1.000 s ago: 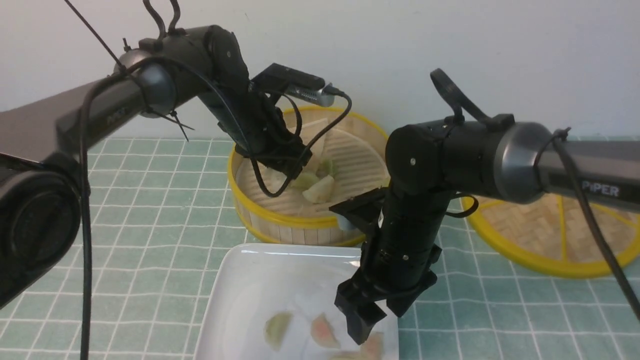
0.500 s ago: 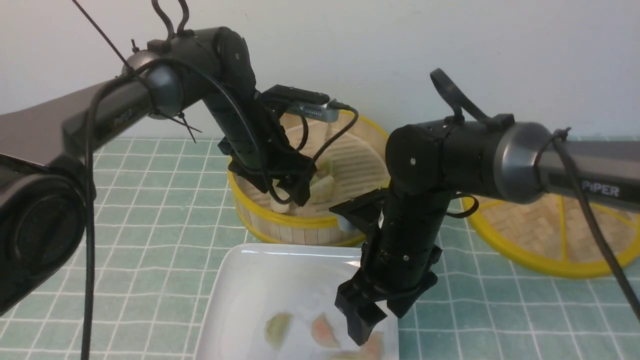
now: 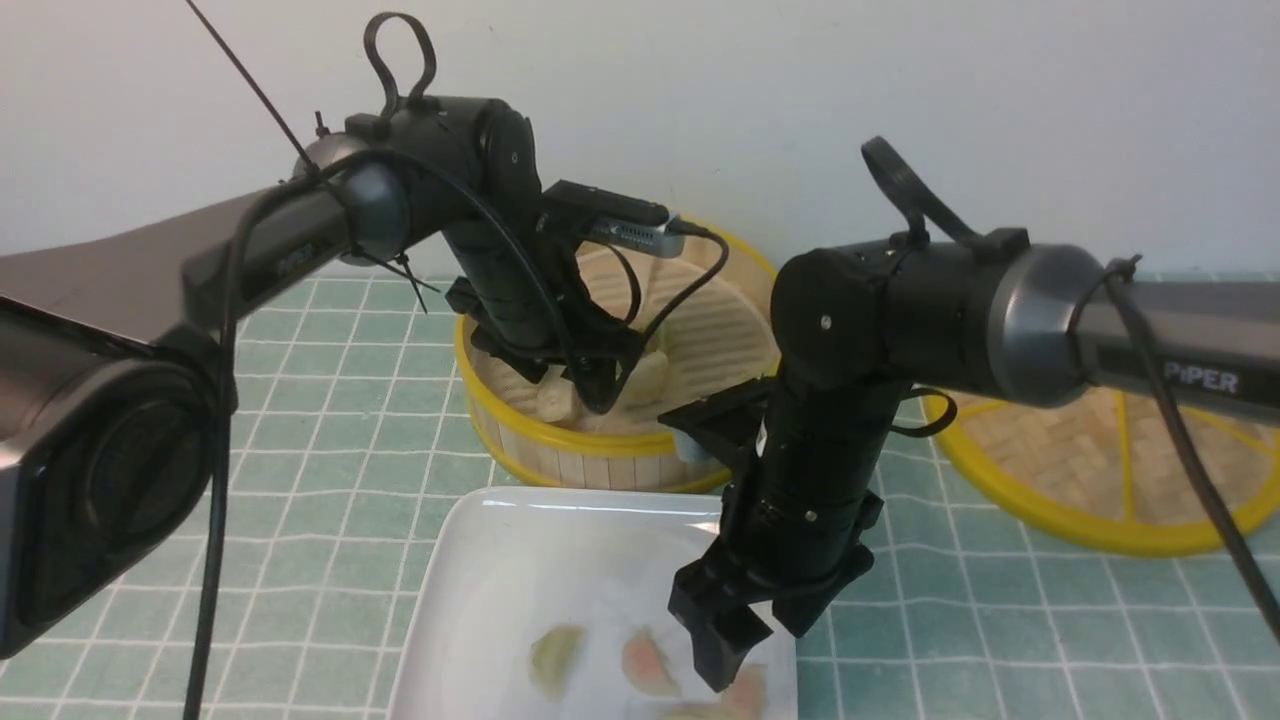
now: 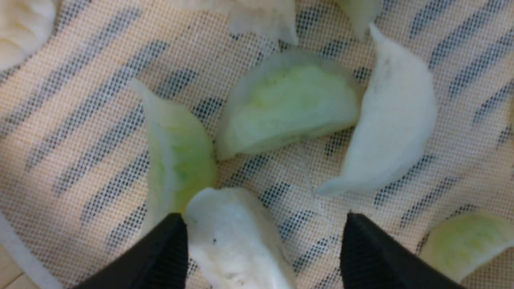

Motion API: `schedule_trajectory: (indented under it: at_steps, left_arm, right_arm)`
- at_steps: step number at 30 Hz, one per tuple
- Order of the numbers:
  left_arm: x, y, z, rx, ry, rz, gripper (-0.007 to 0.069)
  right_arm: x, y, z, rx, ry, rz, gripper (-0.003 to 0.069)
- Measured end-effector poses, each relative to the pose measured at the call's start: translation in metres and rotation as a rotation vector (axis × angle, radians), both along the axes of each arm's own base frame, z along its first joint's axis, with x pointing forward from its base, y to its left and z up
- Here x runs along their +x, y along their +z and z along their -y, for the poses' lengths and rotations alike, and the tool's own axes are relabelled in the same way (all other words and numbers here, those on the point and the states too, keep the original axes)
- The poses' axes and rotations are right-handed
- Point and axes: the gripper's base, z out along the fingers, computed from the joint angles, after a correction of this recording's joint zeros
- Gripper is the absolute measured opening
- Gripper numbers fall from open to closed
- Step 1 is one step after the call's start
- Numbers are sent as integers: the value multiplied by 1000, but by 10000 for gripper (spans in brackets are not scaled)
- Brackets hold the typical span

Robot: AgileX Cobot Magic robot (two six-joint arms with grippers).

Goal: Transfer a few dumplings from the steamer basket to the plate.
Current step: Use the left arm to grab a dumpling from the steamer, then use the left arm to put the dumpling into the plate

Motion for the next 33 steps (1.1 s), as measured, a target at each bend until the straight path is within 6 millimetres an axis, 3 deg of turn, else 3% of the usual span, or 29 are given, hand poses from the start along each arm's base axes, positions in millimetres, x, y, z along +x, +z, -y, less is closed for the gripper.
schedule_trajectory:
  at_steps: [3,8,13,17,20,23,24,26,27,29,33]
  left_arm:
    - [1,-4,0,1,5,-6,449]
    - [2,-10,-1,19,14,-12,358]
    - [4,-11,-3,46,35,-16,194]
    - [2,-2,-4,62,29,-55,194]
    - [2,23,-3,48,24,-42,194]
    - [-4,62,-3,15,7,-5,194]
    - [-5,65,-3,12,6,2,194]
    - [-16,103,-5,-31,-1,59,194]
    - [-21,113,-6,-38,-7,72,194]
    - [-32,135,-10,-52,-14,109,194]
    - [-55,149,-19,-60,-3,98,194]
  right_arm:
    - [0,0,0,0,0,0,555]
    - [0,0,0,0,0,0,555]
    - [0,0,0,0,0,0,555]
    - [0,0,0,0,0,-1,555]
    - [0,0,0,-2,1,-4,555]
    - [0,1,0,0,4,-1,555]
    - [0,1,0,1,4,0,555]
    - [-2,10,1,14,12,21,553]
    - [-3,16,2,22,15,35,547]
    - [-7,39,7,42,27,92,526]
    - [-20,92,23,76,37,240,465]
